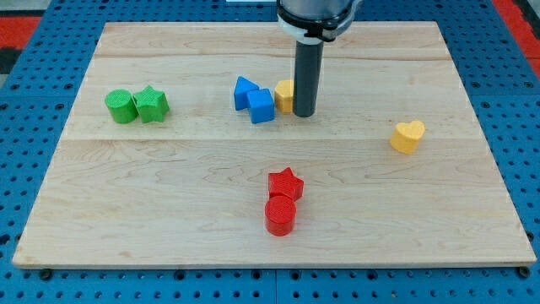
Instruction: Move arm at center right of the board
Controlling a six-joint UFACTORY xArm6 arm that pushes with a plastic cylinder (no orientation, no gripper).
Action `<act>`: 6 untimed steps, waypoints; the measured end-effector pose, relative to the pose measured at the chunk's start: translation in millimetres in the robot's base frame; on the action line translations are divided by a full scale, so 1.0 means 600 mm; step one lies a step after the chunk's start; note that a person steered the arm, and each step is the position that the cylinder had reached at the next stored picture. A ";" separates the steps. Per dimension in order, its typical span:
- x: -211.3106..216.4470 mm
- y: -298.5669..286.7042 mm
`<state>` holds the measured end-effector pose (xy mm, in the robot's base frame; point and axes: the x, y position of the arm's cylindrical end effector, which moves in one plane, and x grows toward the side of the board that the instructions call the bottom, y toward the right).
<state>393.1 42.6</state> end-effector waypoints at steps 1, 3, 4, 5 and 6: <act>-0.006 0.042; -0.008 0.056; -0.015 0.056; -0.023 0.103; -0.022 0.255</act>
